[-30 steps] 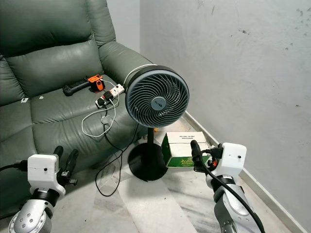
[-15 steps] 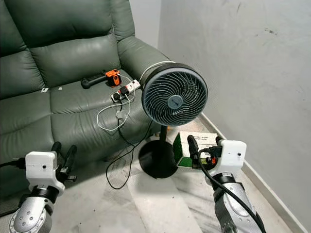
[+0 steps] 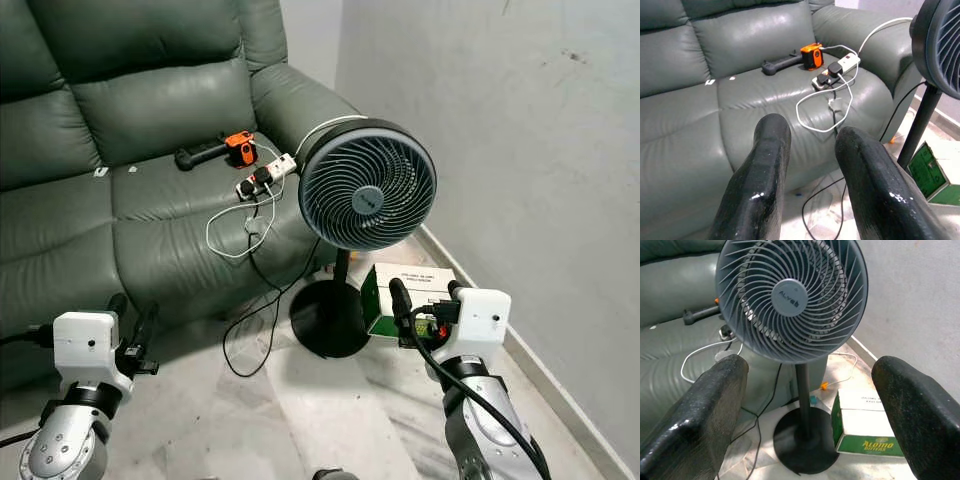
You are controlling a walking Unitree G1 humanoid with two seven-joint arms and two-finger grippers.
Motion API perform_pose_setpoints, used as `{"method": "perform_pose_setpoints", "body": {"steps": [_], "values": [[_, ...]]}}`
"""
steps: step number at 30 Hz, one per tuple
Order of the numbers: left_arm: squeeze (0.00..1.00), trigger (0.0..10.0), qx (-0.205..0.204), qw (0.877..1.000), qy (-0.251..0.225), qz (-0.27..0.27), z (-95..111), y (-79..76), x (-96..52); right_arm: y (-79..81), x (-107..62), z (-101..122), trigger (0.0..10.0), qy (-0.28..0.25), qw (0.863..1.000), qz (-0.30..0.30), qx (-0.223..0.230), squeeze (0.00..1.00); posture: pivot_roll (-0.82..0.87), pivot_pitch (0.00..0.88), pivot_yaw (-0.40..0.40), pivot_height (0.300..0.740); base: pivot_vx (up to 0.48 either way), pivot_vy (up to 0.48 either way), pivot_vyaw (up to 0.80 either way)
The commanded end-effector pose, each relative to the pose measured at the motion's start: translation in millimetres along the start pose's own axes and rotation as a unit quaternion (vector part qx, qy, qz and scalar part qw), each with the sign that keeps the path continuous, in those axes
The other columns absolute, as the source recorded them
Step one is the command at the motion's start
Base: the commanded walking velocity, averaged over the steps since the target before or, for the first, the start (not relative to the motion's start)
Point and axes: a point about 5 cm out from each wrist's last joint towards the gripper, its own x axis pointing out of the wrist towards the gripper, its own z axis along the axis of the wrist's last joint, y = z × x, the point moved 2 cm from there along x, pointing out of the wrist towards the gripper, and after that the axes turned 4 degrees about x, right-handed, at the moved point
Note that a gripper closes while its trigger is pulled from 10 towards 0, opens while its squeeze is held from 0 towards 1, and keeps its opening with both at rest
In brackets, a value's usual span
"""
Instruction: Hang keys on a hook
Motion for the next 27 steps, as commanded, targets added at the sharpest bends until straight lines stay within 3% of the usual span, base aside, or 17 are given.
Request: {"method": "perform_pose_setpoints", "body": {"steps": [1, 27], "values": [[0.0, 10.0, 0.002, 1.0, 0.007, -0.001, -1.7, 1.2, -3.3, -3.6, -2.5, -1.6, 10.0, 0.002, 1.0, -0.008, -0.002, 0.0, -0.01, 0.165, -0.01, 0.74, -0.251, 0.0, 0.0], [0.0, 10.0, -0.006, 1.0, 0.017, -0.005, -4.5, -0.5, -3.4, -5.7, -1.9, -0.9, 10.0, 0.004, 1.0, -0.011, -0.007, 0.0, -0.02, 0.155, -0.013, 0.74, -0.251, 0.0, 0.0]]}}
